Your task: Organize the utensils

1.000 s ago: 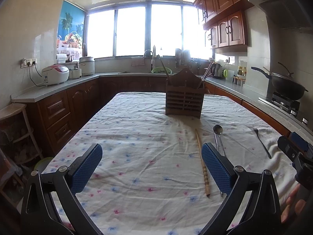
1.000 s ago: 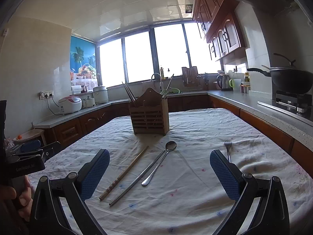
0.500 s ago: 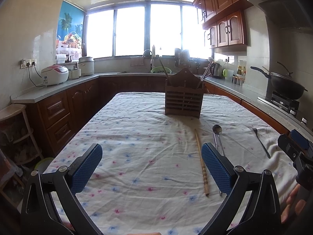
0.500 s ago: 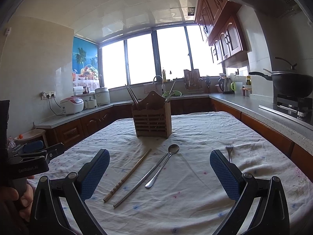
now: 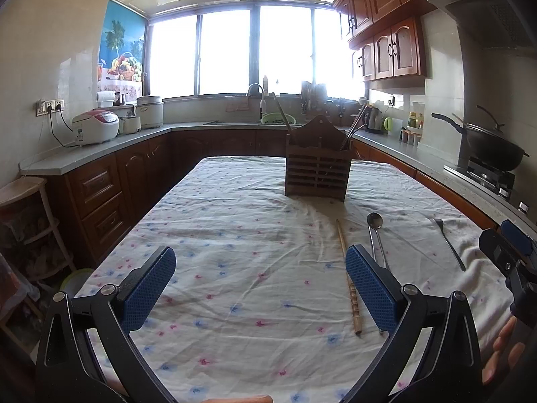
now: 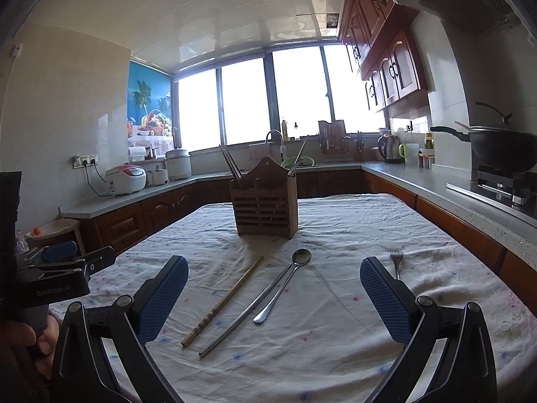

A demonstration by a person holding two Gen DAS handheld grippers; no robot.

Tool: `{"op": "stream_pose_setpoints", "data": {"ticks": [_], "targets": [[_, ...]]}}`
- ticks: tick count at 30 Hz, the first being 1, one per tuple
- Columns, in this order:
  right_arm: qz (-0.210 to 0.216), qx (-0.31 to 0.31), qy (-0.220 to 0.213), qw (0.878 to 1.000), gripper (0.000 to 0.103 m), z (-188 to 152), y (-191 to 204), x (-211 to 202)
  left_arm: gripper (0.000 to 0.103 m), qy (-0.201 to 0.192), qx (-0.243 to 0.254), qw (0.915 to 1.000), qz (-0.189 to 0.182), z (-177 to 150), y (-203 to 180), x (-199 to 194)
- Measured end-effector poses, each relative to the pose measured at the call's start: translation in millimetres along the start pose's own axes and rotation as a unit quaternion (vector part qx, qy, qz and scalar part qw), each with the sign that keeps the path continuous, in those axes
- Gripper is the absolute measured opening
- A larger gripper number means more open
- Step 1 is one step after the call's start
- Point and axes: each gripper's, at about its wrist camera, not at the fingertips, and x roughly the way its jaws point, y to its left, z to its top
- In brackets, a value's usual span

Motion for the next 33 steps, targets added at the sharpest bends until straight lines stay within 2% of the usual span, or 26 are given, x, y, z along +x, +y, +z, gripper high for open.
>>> {"op": "stream_pose_setpoints", "data": {"ticks": [33], "targets": [[0.003,0.002,0.004,1.000,0.103,-0.5,-1.1,-0.8,0.103,-0.005,0.002,1.0000,-0.001,1.9,0.0,-3.6]]}}
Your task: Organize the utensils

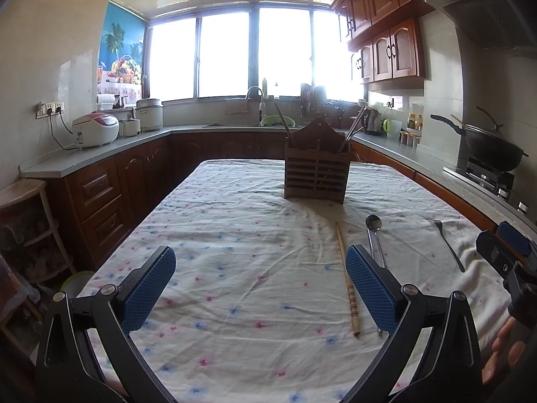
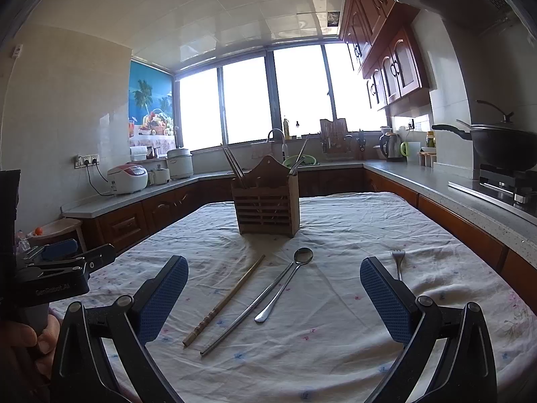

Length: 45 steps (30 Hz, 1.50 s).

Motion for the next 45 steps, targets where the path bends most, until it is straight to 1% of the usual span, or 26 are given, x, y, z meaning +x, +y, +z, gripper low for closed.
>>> {"op": "stream_pose_setpoints", "data": {"ticks": [6,22,45], "targets": [[0.000,0.000,0.001,1.000,0.103,-0.1,0.4,0.2,0.103,-0.002,0.004,1.0000,-0.003,0.0,-1.4,-0.7],[0.002,0.000,-0.003,1.000,0.103,1.3,3.2,2.0,0.103,-0.010,0.015,0.9998,0.004,1.5,-7.2,-4.3],[0.008,0.003,-0.002,1.000,0.103,3.0,5.9,2.9,0.103,-0.004,0.016,0.9999,-0.003,3.0,-9.0,-0.3]]}}
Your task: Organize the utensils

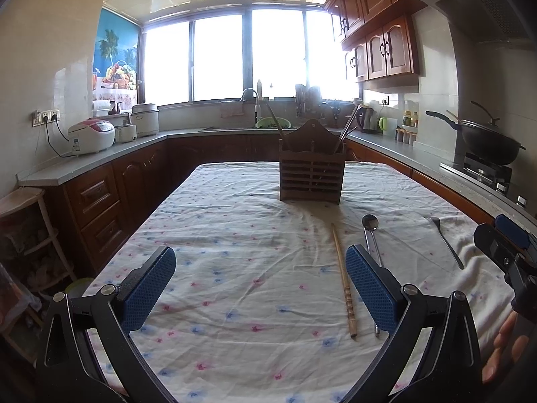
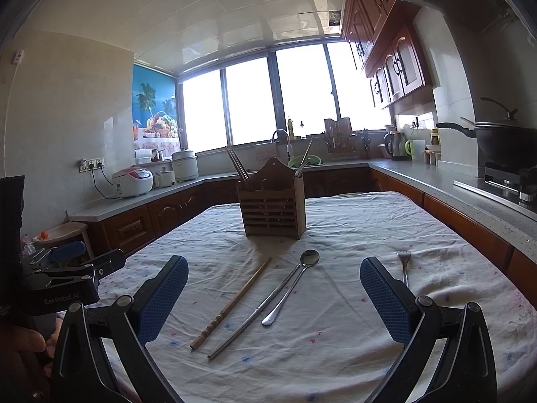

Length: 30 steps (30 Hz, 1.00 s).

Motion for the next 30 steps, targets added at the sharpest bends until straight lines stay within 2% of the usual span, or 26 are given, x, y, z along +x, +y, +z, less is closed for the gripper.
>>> {"op": "stream_pose_setpoints", "data": {"ticks": [30], "targets": [[0.004,0.005,0.005,1.000,0.103,0.3,0.4,4.1,0.103,0.007,-0.005,0.9999,-0.008,1.9,1.4,6.0]]}}
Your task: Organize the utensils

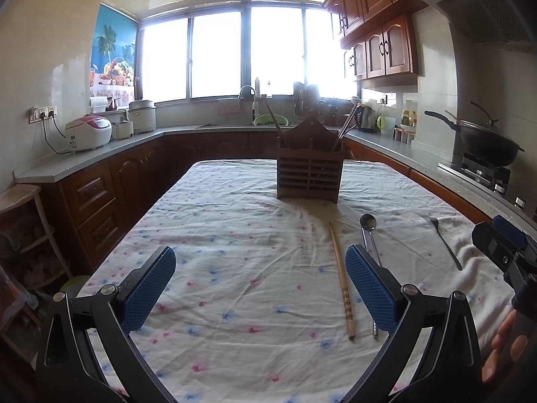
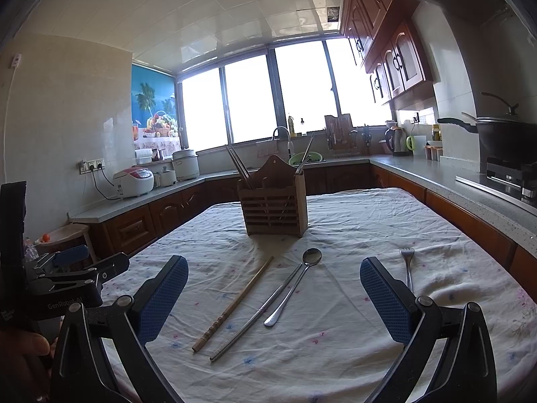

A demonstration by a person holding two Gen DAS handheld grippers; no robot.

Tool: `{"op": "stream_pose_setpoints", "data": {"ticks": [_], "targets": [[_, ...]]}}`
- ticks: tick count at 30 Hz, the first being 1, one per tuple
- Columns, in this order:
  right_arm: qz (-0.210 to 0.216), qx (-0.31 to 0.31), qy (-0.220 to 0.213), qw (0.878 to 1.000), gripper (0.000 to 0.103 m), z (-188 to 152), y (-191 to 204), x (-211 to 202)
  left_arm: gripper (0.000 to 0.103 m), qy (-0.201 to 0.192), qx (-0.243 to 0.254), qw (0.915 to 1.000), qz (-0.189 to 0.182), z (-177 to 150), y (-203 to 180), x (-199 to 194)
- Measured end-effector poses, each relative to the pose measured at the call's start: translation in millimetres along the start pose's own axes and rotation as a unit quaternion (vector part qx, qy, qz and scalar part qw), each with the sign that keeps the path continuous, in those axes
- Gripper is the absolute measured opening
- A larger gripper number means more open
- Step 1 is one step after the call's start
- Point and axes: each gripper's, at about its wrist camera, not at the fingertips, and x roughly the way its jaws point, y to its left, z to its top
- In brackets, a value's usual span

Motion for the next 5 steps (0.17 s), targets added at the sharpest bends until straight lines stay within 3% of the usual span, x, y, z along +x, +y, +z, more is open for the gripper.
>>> {"op": "stream_pose_setpoints", "data": {"ticks": [5], "targets": [[0.000,-0.001,0.006,1.000,0.103,0.0,3.7,4.4,0.103,0.007,-0.007,0.9999,-0.013,3.1,2.0,3.2]]}}
